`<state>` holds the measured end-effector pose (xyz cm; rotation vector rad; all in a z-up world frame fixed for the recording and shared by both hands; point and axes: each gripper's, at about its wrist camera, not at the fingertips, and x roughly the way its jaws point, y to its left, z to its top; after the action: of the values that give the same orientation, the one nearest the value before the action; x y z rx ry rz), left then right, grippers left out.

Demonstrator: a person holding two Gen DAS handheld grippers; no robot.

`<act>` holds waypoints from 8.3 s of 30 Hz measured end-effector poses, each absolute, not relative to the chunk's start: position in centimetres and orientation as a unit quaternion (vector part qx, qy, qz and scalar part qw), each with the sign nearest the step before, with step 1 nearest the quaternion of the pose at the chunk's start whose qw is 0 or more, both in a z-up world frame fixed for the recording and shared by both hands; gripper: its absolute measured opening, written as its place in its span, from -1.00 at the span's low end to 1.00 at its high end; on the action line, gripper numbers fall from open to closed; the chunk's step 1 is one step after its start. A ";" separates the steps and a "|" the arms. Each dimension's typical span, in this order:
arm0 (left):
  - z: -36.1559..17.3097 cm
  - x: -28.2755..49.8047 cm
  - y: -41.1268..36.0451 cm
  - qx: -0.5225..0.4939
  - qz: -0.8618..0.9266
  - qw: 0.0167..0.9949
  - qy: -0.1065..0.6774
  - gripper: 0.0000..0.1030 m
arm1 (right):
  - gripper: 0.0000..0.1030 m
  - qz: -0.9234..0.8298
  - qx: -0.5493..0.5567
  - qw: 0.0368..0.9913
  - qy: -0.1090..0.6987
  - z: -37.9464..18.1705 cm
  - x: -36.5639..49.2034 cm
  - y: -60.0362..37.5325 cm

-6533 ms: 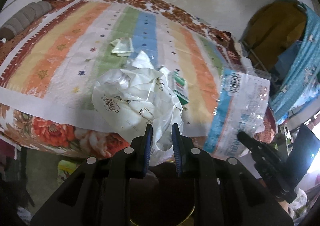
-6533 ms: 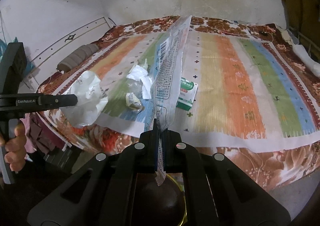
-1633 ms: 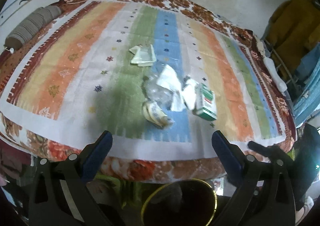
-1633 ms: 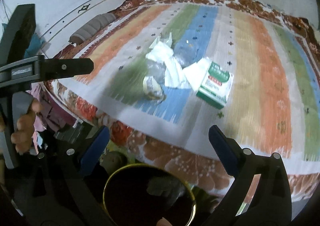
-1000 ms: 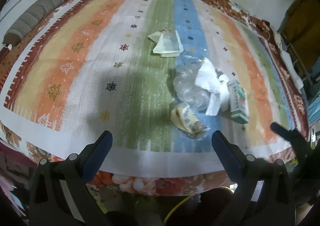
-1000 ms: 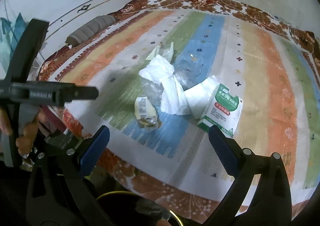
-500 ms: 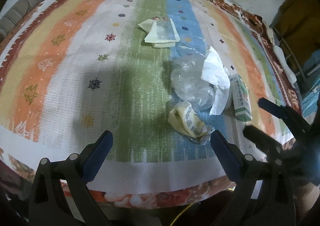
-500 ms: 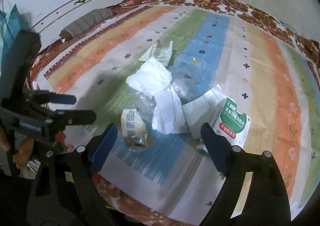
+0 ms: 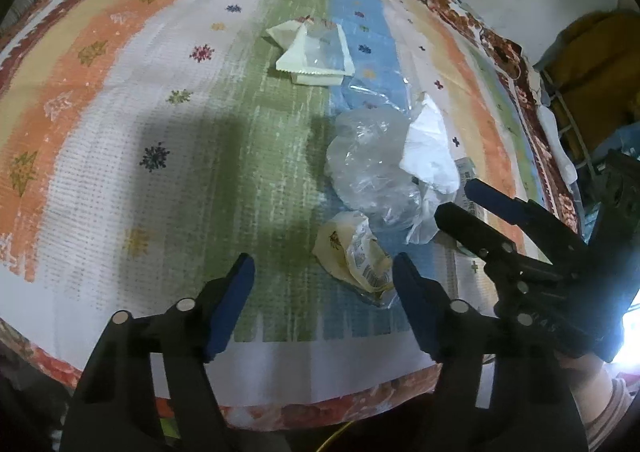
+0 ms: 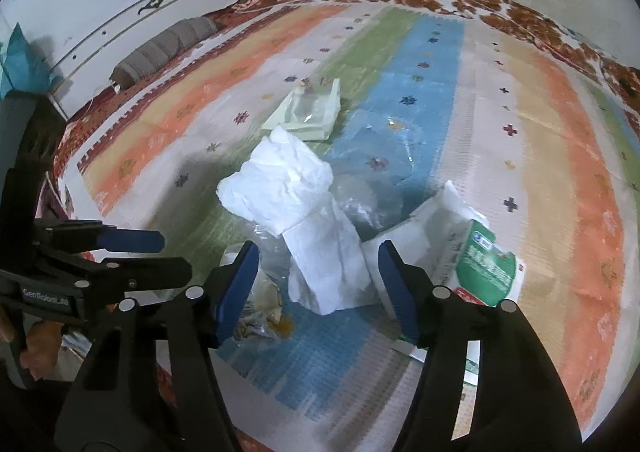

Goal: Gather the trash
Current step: 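Grasp the white tissue with the right tool while the left tool grasps the yellow wrapper, then lift the tissue and wrapper and carry both toward the gold-rimmed bin, then open both tools over the bin to drop the tissue and wrapper, then move both open tools from the bin back over the bed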

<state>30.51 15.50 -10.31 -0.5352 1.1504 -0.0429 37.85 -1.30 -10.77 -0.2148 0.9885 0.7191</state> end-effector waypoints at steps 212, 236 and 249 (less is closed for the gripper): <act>-5.7 8.4 1.7 -0.210 0.047 0.839 0.500 0.69 | 0.24 0.194 0.007 0.815 0.546 -10.6 10.9 -17.8; -0.8 14.1 5.3 -0.170 0.074 0.866 0.465 0.89 | 0.83 0.242 0.014 0.829 0.504 -5.3 18.0 -16.9; -0.1 21.5 8.1 -0.130 0.082 0.867 0.475 0.89 | 0.83 0.214 0.034 0.829 0.515 -5.2 25.0 -16.4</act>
<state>21.53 8.10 -0.13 -0.2718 0.9942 0.1712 25.00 -16.42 -5.18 0.0726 1.0936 0.4537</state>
